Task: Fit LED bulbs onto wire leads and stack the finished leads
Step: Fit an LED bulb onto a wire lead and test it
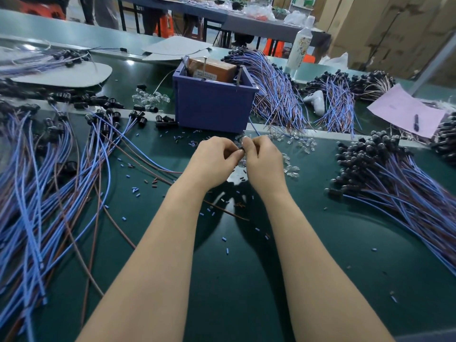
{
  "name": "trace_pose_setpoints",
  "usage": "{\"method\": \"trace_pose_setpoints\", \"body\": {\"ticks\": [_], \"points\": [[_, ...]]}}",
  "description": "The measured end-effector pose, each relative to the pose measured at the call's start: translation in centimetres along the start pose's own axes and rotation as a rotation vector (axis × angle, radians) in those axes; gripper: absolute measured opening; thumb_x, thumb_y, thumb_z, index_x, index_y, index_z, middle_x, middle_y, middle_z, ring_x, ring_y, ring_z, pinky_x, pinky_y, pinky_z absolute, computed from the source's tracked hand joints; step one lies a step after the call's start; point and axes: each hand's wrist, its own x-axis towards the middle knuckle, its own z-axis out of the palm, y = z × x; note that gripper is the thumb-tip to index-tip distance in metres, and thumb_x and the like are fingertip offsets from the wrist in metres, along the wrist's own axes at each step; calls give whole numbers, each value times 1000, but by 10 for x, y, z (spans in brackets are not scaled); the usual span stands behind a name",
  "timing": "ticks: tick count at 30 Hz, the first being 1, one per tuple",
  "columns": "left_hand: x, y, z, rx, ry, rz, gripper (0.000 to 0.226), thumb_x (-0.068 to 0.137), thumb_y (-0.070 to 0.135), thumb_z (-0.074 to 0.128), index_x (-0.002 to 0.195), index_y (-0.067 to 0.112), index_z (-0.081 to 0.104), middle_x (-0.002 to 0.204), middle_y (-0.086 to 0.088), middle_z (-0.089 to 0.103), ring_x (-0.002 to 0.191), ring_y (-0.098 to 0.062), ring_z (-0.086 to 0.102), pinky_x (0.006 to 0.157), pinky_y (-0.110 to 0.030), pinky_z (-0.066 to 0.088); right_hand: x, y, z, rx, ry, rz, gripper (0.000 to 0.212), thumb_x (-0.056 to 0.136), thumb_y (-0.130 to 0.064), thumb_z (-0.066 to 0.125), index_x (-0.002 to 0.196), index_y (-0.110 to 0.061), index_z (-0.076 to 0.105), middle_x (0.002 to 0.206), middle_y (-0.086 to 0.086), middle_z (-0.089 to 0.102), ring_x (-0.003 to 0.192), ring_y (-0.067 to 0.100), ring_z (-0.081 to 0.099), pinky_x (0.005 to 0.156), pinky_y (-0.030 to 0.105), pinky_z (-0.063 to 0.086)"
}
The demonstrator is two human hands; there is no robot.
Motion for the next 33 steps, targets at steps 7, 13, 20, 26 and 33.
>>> {"method": "trace_pose_setpoints", "body": {"ticks": [7,13,20,26,33], "points": [[-2,-5,-1,-35,-49,-22,19,93,21,56,90,11,71,86,-2,72,82,-15,64,74,-25,46,4,5,-3,235,-146,122,24,95,-23,54,72,-19,57,63,-4,57,56,7,48,62,25,40],[-5,3,-5,-226,-106,40,15,93,15,56,95,8,69,91,-9,72,91,-25,66,90,-38,50,6,9,-12,707,-217,347,25,97,-8,48,74,-7,55,57,0,48,50,9,39,49,16,35],[1,2,-8,-239,24,35,14,94,17,56,94,10,68,85,-5,70,81,-20,64,81,-33,51,6,-2,-6,477,-52,178,29,98,-8,46,72,-11,59,60,0,54,45,4,45,46,16,39],[-1,0,-4,-141,-15,8,17,94,18,56,97,11,70,89,-3,72,87,-18,66,85,-35,51,7,3,-15,600,-205,207,12,92,-10,59,86,-3,67,73,7,62,62,12,53,62,19,49],[-2,-1,-6,-226,-57,0,17,94,18,56,97,9,70,91,-5,72,91,-19,67,89,-40,51,5,0,-13,825,-234,355,16,93,-3,53,80,-5,61,68,5,55,52,5,50,54,14,46]]}}
